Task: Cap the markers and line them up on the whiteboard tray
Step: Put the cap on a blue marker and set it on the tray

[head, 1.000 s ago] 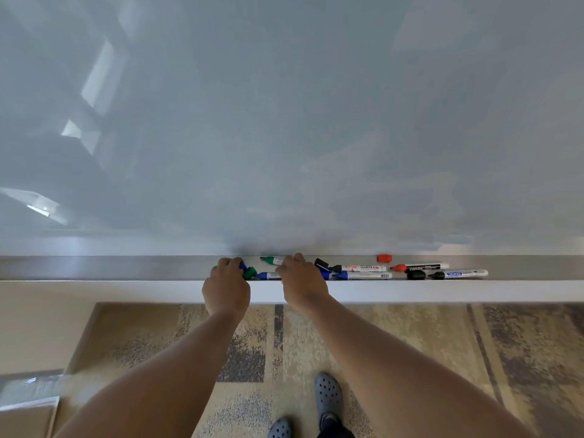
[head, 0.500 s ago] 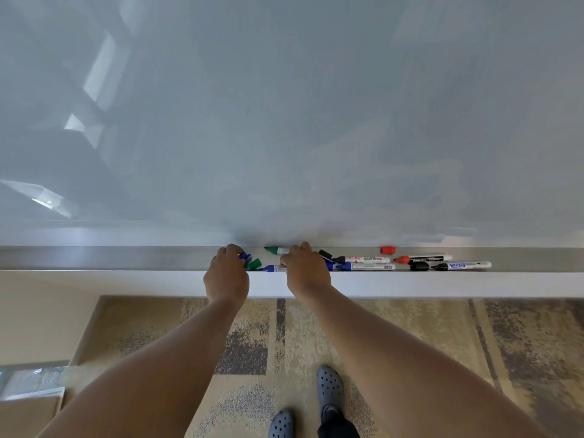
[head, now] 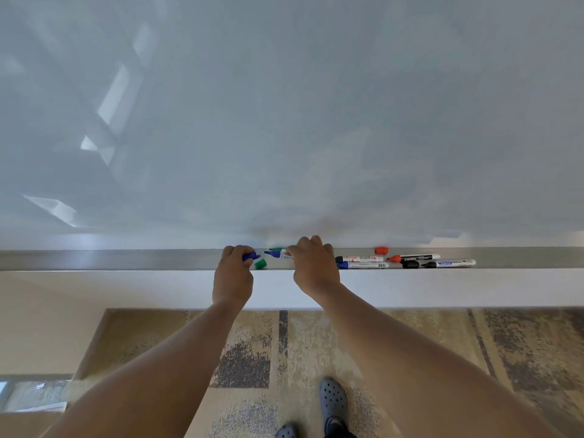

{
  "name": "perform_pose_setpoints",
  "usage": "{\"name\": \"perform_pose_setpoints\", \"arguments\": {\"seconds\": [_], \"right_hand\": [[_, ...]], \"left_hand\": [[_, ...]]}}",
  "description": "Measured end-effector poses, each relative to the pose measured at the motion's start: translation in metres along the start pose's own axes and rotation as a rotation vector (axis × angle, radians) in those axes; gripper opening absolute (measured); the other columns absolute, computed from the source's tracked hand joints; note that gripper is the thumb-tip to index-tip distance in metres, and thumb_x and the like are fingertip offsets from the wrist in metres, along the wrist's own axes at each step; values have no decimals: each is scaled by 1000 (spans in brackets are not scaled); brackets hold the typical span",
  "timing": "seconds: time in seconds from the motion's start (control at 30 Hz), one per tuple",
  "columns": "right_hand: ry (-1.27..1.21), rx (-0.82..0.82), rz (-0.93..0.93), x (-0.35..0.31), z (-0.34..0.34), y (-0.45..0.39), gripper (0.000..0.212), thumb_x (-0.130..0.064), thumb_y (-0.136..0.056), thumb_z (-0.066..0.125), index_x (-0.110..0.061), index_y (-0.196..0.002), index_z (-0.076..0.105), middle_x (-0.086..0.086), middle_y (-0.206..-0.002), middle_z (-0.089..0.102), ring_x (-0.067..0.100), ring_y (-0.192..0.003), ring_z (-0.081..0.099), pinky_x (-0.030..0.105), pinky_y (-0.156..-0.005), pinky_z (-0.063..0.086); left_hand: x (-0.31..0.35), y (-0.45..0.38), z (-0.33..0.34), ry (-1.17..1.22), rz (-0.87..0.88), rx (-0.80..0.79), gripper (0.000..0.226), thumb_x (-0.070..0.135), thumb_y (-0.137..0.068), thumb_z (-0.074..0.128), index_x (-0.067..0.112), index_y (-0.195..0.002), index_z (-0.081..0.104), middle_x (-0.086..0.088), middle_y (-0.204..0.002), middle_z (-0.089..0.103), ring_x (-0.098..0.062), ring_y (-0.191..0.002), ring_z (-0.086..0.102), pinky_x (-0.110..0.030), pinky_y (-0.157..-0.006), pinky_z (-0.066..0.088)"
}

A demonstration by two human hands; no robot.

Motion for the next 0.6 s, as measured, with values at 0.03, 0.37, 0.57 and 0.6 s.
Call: {"name": "perform_pose_setpoints", "arguments": {"seconds": [0.03,0.37,0.57,0.6], "right_hand": [[-2,6,12,1,-3,3,43,0,-84,51,-18,-123,56,6,-114,55,28,-107,45,41,-87,38],[7,151,6,-13,-52,26,39,-3,-83,54,-21,-117,59,4,-115,54,27,-101,49,35,-76,34],[35,246,-8,-23,-78,37,37,-4,-83,57,-23,-115,60,2,-113,55,25,-100,50,35,-76,35],[41,263,-15,-25,-83,40,38,-4,-83,56,-23,-116,60,2,-113,56,25,-100,50,35,-77,35]], "left_hand": [[1,2,-3,17,13,-2,24,5,-99,48,17,-113,63,1,-115,55,-14,-86,56,-23,-73,45],[32,22,-44,97,143,45,22,8,-100,49,18,-111,65,3,-111,55,-11,-87,58,-18,-75,41],[53,33,-65,115,211,87,22,7,-100,50,18,-111,65,5,-110,56,-10,-86,57,-14,-75,38],[57,36,-69,115,225,93,22,8,-99,50,18,-111,65,5,-110,56,-10,-86,57,-16,-76,39]]}}
Point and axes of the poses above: each hand's wrist, its own y-axis away from the middle knuckle, its own z-axis out of the palm, x = y × z, the point moved 2 cm from there along -y, towards the middle knuckle
